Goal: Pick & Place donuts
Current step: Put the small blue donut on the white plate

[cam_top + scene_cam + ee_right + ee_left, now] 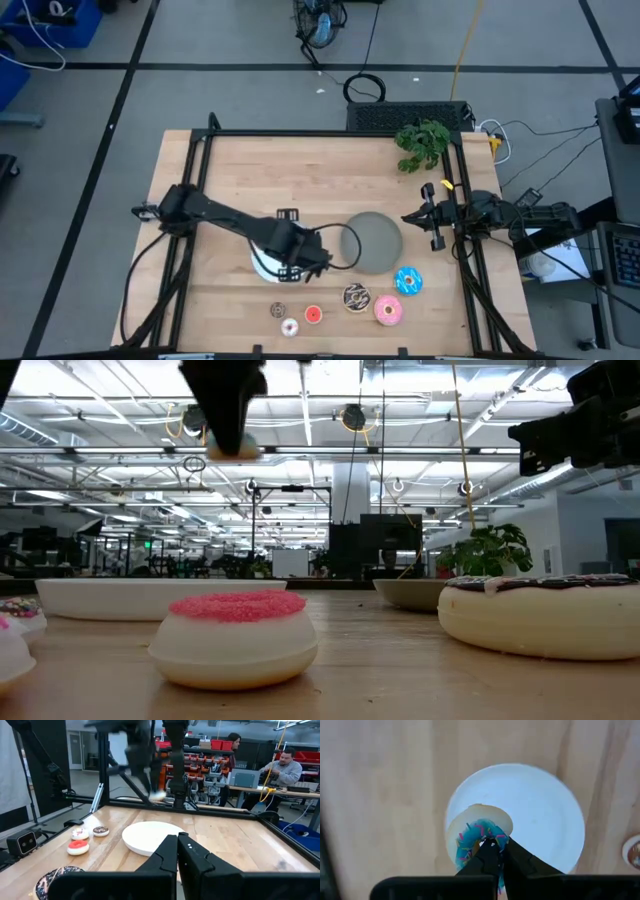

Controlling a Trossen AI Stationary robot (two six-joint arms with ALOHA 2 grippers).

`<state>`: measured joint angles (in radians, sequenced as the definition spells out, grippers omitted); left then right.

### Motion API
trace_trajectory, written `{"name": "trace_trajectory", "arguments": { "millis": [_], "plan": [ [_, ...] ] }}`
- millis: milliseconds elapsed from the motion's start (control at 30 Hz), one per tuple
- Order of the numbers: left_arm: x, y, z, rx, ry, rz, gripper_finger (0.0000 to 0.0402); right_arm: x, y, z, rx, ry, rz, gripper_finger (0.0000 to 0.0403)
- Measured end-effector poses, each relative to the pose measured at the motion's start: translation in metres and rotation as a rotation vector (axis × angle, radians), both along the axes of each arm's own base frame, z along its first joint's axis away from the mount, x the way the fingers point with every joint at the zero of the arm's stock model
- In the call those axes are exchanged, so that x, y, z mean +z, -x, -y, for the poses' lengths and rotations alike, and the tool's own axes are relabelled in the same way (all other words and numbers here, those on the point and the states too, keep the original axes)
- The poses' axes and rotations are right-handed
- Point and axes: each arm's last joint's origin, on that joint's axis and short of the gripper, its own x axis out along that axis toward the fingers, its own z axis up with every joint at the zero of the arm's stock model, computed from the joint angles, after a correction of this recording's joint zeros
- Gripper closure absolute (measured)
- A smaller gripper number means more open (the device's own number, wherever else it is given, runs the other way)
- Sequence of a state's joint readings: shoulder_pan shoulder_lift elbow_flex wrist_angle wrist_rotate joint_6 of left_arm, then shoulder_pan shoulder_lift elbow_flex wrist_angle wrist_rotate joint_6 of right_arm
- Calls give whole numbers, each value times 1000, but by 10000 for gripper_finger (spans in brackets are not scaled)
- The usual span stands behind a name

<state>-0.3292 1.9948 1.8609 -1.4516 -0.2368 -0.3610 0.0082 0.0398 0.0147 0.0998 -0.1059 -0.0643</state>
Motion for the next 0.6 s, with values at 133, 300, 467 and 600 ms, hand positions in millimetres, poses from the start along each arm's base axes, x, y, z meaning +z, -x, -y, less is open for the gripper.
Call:
{"name": "trace_trajectory", "arguments": {
  "millis": [133,300,467,600],
  "plan": [
    [-31,0,-5,-24,54,-6,373,0,0,0,0,1,1,403],
    [-67,4,-19,6,77,-26,388,0,0,0,0,1,1,403],
    [-97,9,-39,72,72,-47,387,0,0,0,0,1,1,403],
    [-109,8,-48,102,86,-24,366,0,0,0,0,0,1,403]
  ]
}}
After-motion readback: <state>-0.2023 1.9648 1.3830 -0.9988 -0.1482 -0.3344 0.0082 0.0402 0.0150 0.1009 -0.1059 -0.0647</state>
